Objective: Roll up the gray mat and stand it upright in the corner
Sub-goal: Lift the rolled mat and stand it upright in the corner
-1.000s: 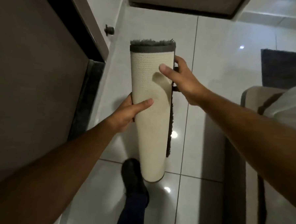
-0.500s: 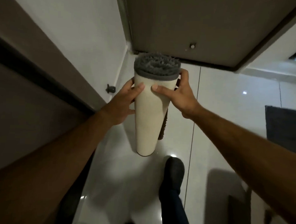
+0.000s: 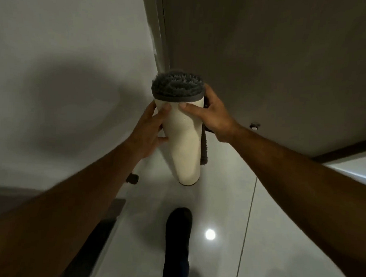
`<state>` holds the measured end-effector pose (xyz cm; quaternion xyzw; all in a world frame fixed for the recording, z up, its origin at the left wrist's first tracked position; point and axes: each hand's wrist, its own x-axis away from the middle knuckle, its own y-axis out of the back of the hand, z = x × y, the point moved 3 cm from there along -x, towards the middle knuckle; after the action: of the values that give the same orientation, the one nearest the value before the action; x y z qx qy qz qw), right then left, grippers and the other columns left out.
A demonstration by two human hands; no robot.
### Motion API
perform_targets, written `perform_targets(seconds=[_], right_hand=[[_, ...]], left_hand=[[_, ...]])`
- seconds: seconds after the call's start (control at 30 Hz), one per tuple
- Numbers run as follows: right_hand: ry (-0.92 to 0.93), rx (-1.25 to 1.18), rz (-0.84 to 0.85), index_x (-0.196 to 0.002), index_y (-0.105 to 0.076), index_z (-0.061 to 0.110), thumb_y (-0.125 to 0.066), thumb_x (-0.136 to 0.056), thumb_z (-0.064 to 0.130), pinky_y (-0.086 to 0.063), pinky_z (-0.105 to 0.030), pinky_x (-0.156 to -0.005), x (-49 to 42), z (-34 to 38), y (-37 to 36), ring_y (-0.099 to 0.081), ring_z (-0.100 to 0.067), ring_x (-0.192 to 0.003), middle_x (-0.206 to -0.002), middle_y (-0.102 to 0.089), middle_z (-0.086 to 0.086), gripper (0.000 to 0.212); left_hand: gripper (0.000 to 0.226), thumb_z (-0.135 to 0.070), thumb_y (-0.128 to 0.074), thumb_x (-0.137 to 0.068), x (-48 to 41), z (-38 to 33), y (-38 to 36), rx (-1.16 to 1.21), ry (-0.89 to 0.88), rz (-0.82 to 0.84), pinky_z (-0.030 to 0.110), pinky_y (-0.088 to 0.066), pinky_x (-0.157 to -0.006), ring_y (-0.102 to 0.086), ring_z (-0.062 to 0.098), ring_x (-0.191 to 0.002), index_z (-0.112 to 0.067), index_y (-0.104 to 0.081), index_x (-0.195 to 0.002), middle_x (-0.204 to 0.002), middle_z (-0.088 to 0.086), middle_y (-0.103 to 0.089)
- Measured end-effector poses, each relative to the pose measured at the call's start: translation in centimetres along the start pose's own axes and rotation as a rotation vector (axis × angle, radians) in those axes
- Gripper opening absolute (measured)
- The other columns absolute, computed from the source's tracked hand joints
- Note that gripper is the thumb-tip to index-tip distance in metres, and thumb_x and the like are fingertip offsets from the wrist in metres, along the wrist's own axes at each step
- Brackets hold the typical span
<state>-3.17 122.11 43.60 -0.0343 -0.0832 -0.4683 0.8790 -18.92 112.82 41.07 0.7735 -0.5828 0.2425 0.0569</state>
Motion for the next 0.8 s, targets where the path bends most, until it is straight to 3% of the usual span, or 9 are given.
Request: perform_targets(seconds=[0.07,0.17,0.33,0.43,0.5,0.6,0.7,0.8], right_hand=[[-0.026,-0.018,-0.018,-0.14,-0.047,0.024,-0.082,-0.08,0.023,-0.06,-0.044,-0.091,-3.4,-1.6,0.4,-0.067,-0.015,-0.11,-0.127,-0.064,0.002,0.069],[-0.059,-0.011,0.003,-0.139,-0.05,0.023,-0.083,-0.08,0.022,-0.058,-0.052,-0.092,-9.1,-3.8,0.0,-0.066,-0.022,-0.113,-0.128,-0.065,-0.002,0.068],[-0.089,-0.002,-0.01,-0.145,-0.04,0.022,-0.077,-0.086,0.019,-0.054,-0.053,-0.097,-14.9,-6.0,-0.9,-0.061,-0.026,-0.118,-0.135,-0.06,-0.007,0.07],[-0.074,0.056,0.022,-0.151,-0.029,0.019,-0.072,-0.09,0.019,-0.052,-0.053,-0.101,-18.8,-5.7,-2.3,-0.056,-0.027,-0.125,-0.141,-0.054,-0.01,0.074],[-0.077,0.12,0.038,-0.152,-0.025,0.019,-0.071,-0.091,0.023,-0.049,-0.052,-0.105,-20.3,-5.4,-2.6,-0.052,-0.027,-0.129,-0.144,-0.051,-0.01,0.077],[-0.136,0.174,0.056,-0.152,-0.024,0.017,-0.075,-0.087,0.029,-0.049,-0.052,-0.105,-21.3,-5.5,-1.7,-0.053,-0.027,-0.129,-0.146,-0.051,-0.009,0.084],[-0.194,0.244,0.122,-0.155,-0.015,0.012,-0.082,-0.08,0.03,-0.05,-0.047,-0.104,-20.6,-4.4,-0.5,-0.048,-0.026,-0.136,-0.151,-0.046,-0.009,0.102],[-0.114,0.477,0.127,-0.152,-0.027,0.015,-0.08,-0.081,0.034,-0.051,-0.032,-0.096,-18.5,-2.9,1.2,-0.051,-0.017,-0.128,-0.147,-0.05,-0.005,0.09]], left_hand=[[0.063,-0.055,-0.067,-0.08,-3.4,0.1,0.6,-0.017,-0.014,-0.018,0.052,-0.057,-0.087,-0.062,0.013,-0.116,-0.045,-0.045,-0.139,-0.123,-0.019,-0.065],[0.055,-0.049,-0.062,-0.088,-8.6,0.6,2.2,-0.008,-0.024,-0.051,0.047,-0.058,-0.086,-0.062,0.013,-0.118,-0.044,-0.045,-0.139,-0.13,-0.014,-0.063],[0.05,-0.048,-0.053,-0.096,-13.9,0.6,3.4,-0.013,-0.003,-0.182,0.04,-0.053,-0.091,-0.062,0.006,-0.11,-0.039,-0.041,-0.144,-0.127,-0.016,-0.062],[0.053,-0.052,-0.044,-0.098,-16.4,-0.1,3.8,0.014,0.037,-0.336,0.032,-0.05,-0.082,-0.06,0.009,-0.108,-0.034,-0.034,-0.148,-0.115,-0.016,-0.059],[0.066,-0.061,-0.045,-0.094,-17.0,-0.3,3.7,0.036,0.175,-0.39,0.037,-0.046,-0.08,-0.058,0.021,-0.113,-0.029,-0.031,-0.149,-0.119,-0.008,-0.057],[0.082,-0.074,-0.047,-0.085,-16.8,-0.5,3.6,0.019,0.386,-0.407,0.047,-0.045,-0.085,-0.05,0.028,-0.125,-0.031,-0.025,-0.152,-0.145,0.002,-0.046],[0.075,-0.063,-0.047,-0.092,-16.2,-1.4,3.2,-0.047,0.348,-0.437,0.058,-0.044,-0.102,-0.048,0.031,-0.129,-0.031,-0.018,-0.154,-0.152,0.005,-0.039],[0.068,-0.051,-0.043,-0.099,-15.5,-2.5,2.4,-0.058,0.319,-0.494,0.06,-0.036,-0.11,-0.043,0.034,-0.135,-0.026,-0.014,-0.155,-0.155,0.008,-0.034]])
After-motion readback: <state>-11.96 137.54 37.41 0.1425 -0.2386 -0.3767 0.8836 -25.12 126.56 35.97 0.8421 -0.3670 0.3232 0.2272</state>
